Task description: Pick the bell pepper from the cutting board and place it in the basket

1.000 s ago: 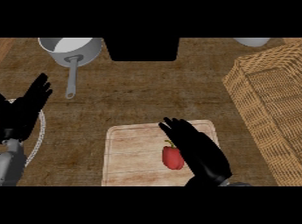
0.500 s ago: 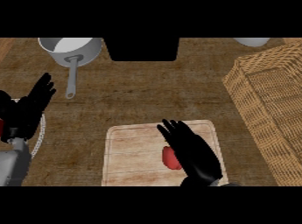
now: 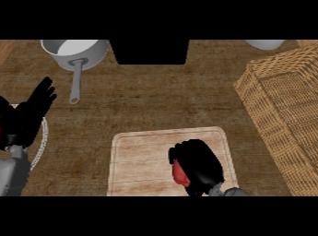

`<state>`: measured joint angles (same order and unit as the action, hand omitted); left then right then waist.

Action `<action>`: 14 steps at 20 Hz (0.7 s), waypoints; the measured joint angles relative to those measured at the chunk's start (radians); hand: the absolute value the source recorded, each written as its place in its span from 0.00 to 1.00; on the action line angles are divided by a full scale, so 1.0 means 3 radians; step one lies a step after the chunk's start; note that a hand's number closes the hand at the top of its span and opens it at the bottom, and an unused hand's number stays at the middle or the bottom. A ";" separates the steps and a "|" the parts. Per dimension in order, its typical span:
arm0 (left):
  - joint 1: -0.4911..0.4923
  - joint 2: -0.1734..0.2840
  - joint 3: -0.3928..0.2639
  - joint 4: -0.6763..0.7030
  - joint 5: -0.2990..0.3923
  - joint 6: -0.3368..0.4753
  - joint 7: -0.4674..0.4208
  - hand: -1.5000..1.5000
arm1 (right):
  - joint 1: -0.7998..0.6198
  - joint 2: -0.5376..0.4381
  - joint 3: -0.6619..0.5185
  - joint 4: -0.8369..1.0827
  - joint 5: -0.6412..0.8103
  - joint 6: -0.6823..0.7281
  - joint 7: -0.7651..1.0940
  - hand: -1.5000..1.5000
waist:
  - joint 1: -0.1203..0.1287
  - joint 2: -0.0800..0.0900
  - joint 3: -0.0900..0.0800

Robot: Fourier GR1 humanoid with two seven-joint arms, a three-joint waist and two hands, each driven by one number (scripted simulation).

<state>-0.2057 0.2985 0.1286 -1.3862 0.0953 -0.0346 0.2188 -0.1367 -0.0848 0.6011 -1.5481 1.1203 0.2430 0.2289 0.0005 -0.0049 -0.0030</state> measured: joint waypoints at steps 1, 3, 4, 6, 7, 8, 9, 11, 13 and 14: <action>0.0049 0.0004 0.0014 -0.0080 0.0017 -0.0018 0.0037 0.50 | 0.0009 0.0008 0.0009 0.0007 0.0032 0.0005 -0.0004 1.00 | 0.0001 -0.0002 -0.0001; -0.0019 -0.0019 0.0026 -0.0001 -0.0010 -0.0010 0.0033 0.50 | 0.0063 -0.0007 0.0023 -0.0040 0.0068 0.0026 -0.0032 1.00 | -0.0004 -0.0003 -0.0001; -0.0014 -0.0008 0.0045 0.0001 -0.0011 -0.0031 0.0029 0.50 | 0.0059 0.0007 0.0029 -0.0025 0.0096 0.0031 -0.0048 1.00 | -0.0004 -0.0003 -0.0001; 0.0003 -0.0042 0.0020 -0.0021 -0.0047 -0.0022 0.0006 0.50 | -0.0028 0.0092 -0.0002 0.0119 0.0096 -0.0021 0.0068 1.00 | 0.0004 -0.0003 -0.0005; -0.0016 -0.0031 0.0028 -0.0014 -0.0039 -0.0031 0.0013 0.50 | -0.0057 0.0129 -0.0097 0.0164 0.0052 -0.0077 0.0223 1.00 | 0.0008 0.0002 -0.0006; -0.0023 -0.0033 0.0028 -0.0013 -0.0038 -0.0031 0.0010 0.50 | -0.0095 0.0159 -0.0229 0.0193 -0.0002 -0.0133 0.0405 1.00 | 0.0013 0.0012 -0.0004; -0.0025 -0.0034 0.0033 -0.0016 -0.0033 -0.0030 0.0010 0.50 | -0.0118 0.0183 -0.0366 0.0204 -0.0060 -0.0206 0.0599 1.00 | 0.0015 0.0020 -0.0002; -0.0022 -0.0028 0.0045 -0.0020 -0.0029 -0.0029 0.0005 0.50 | -0.0168 0.0222 -0.0660 0.0227 -0.0150 -0.0387 0.0988 1.00 | 0.0004 0.0041 0.0006; -0.0020 -0.0029 0.0041 -0.0022 -0.0031 -0.0036 -0.0014 0.50 | -0.0261 0.0244 -0.0898 0.0288 -0.0220 -0.0599 0.1383 1.00 | 0.0037 0.0066 0.0012; -0.0033 -0.0028 0.0032 -0.0031 -0.0029 -0.0048 -0.0013 0.50 | -0.0329 0.0252 -0.0990 0.0331 -0.0253 -0.0699 0.1593 1.00 | 0.0066 0.0073 0.0014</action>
<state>-0.2155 0.2902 0.1381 -1.3956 0.0867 -0.0491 0.2149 -0.2355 -0.0091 0.3039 -1.4487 1.0445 0.0332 0.7068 0.0203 0.0170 0.0011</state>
